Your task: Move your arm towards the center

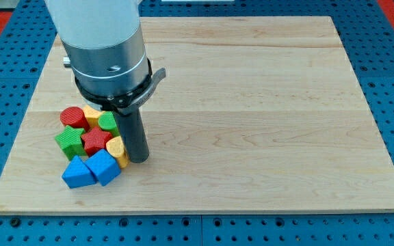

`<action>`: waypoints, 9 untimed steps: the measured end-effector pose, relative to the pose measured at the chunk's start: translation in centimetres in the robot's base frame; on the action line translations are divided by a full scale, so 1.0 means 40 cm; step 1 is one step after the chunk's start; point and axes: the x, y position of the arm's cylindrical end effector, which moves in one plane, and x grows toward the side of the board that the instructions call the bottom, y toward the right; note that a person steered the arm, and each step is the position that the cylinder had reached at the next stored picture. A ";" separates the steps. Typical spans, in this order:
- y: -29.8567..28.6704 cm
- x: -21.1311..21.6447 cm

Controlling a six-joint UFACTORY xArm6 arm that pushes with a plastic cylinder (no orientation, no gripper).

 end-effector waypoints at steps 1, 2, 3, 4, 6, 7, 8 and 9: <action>0.000 -0.001; 0.000 0.000; 0.005 0.001; 0.051 0.004; 0.052 0.004; 0.070 0.004; 0.085 0.005; 0.187 -0.045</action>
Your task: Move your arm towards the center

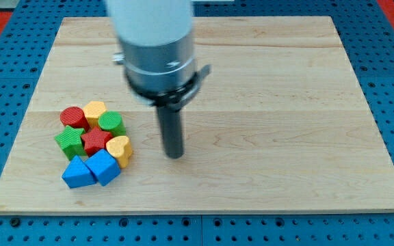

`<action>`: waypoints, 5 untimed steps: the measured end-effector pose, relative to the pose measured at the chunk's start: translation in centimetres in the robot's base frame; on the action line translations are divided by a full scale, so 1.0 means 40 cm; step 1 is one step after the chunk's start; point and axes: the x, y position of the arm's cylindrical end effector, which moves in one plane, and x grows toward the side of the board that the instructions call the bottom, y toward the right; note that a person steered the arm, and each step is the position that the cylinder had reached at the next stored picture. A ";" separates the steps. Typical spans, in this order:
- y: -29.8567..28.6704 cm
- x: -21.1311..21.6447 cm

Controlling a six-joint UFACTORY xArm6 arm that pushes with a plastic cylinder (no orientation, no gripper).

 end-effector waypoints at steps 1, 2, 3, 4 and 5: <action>0.115 -0.104; 0.118 -0.158; 0.118 -0.161; 0.118 -0.165; 0.118 -0.165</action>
